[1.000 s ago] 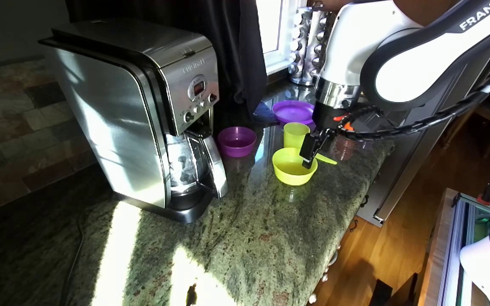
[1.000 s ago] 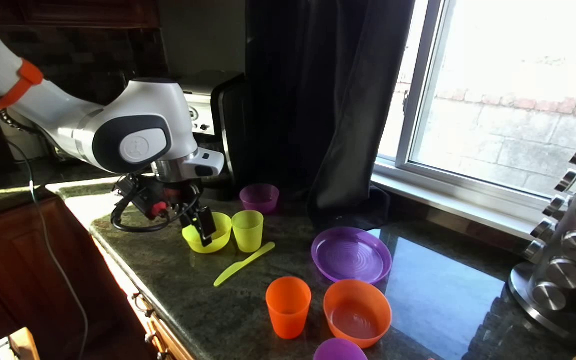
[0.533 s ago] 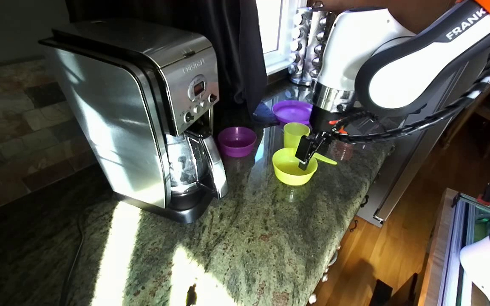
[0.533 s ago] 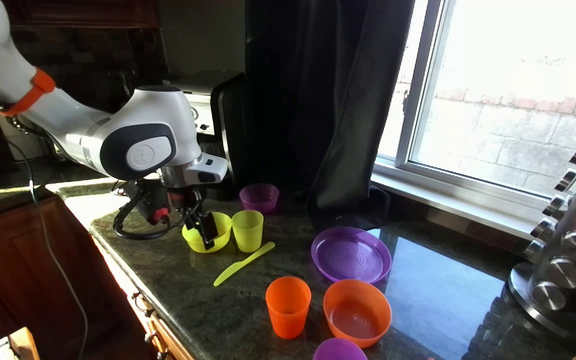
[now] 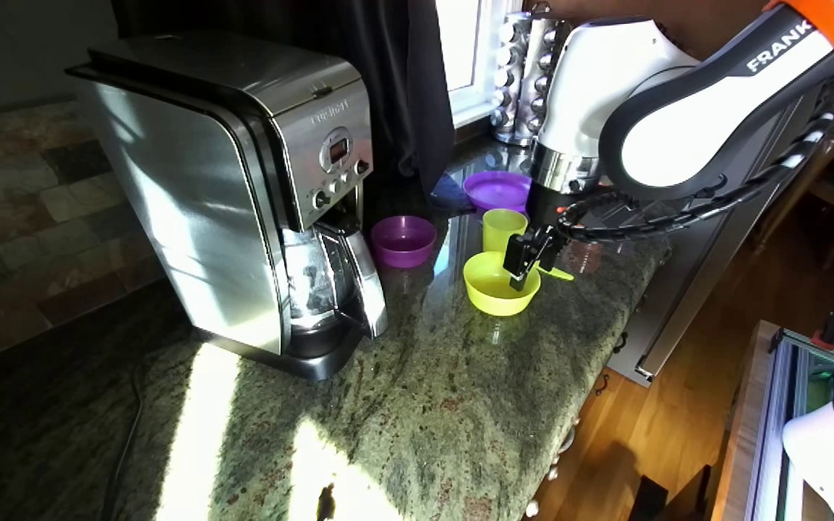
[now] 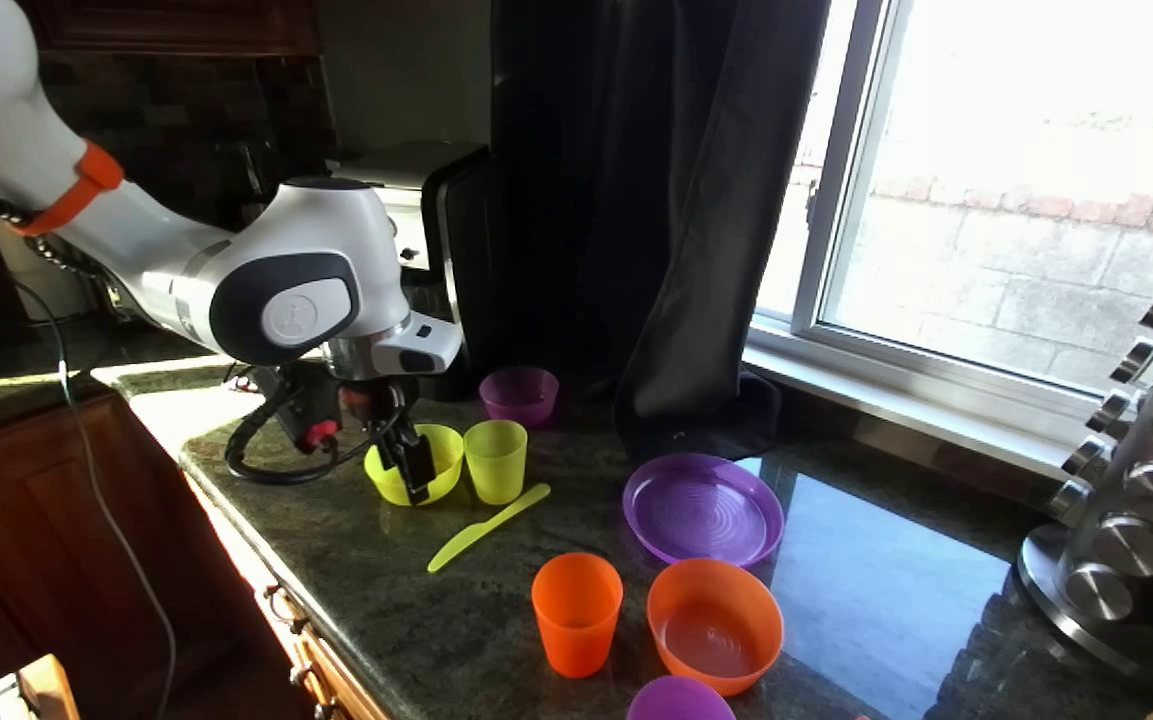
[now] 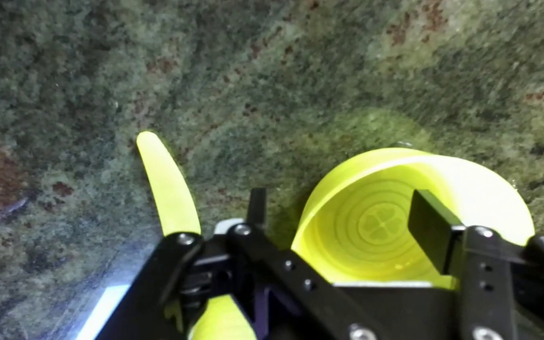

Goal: Place the yellow bowl on the yellow cup. and then the yellow knife on the bowl

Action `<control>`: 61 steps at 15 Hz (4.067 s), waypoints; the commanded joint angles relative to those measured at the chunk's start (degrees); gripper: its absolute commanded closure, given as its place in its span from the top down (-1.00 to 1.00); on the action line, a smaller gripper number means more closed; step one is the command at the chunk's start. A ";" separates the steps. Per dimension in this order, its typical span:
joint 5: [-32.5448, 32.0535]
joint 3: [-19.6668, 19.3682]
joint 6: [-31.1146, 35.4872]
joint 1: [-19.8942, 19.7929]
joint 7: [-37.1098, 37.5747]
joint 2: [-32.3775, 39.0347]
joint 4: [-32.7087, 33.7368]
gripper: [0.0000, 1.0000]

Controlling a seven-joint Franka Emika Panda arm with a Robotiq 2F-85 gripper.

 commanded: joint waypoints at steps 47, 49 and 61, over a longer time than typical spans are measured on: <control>16.14 -13.59 -2.81 -2.07 -8.59 -16.16 -1.01 -0.98; 16.69 -13.85 -3.74 -2.46 -8.16 -15.76 -0.61 -0.98; 19.61 -13.06 -6.73 -3.79 -5.36 -11.08 3.58 -0.98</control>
